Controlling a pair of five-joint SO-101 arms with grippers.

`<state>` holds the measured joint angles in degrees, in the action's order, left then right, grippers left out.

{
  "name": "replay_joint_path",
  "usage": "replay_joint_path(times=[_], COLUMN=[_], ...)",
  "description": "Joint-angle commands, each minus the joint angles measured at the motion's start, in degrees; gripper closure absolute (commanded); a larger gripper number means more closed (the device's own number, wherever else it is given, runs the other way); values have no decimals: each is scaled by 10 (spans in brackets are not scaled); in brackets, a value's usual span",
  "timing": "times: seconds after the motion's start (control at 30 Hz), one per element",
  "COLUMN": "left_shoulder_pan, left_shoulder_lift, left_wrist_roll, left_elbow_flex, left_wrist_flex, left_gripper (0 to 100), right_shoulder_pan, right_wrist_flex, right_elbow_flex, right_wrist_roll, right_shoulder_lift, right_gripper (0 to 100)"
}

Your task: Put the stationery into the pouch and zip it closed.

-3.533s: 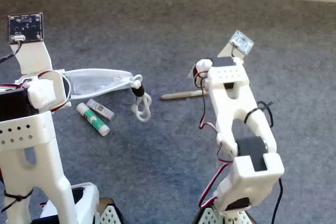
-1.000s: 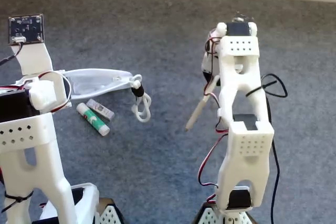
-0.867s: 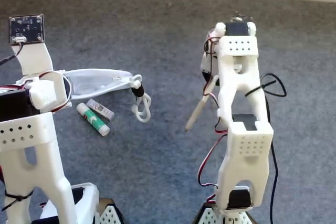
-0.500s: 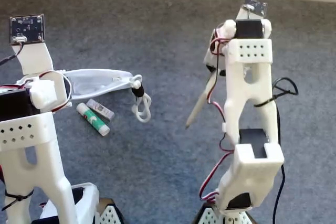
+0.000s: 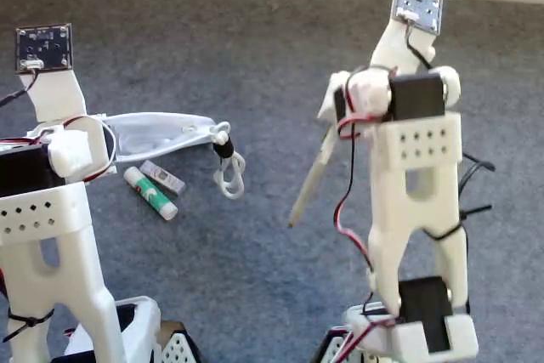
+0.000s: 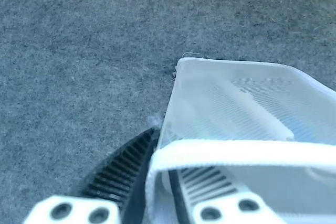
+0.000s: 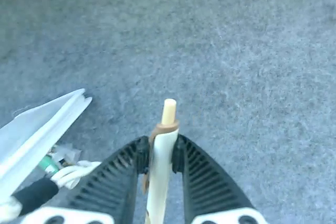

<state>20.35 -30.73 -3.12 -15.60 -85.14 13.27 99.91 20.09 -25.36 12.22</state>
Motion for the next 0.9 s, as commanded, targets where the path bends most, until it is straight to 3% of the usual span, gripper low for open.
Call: replay_joint_path(times=[0.0, 0.33, 0.63, 0.87], left_shoulder_pan=[8, 8, 8, 8], left_shoulder_lift=[8, 8, 8, 8], left_wrist_roll=[-3, -4, -3, -3], left_elbow_flex=[-7, -7, -7, -7], left_wrist_flex=[5, 4, 3, 4], left_gripper=[993, 993, 993, 993], right_shoulder_pan=[26, 66, 88, 88], right_wrist_flex=[-13, -83, -232, -307], right_elbow_flex=[-25, -146, -316, -392], right_wrist_roll=[-31, -46, -48, -131], right_shoulder_lift=[60, 186, 291, 371], right_gripper=[993, 994, 994, 994])
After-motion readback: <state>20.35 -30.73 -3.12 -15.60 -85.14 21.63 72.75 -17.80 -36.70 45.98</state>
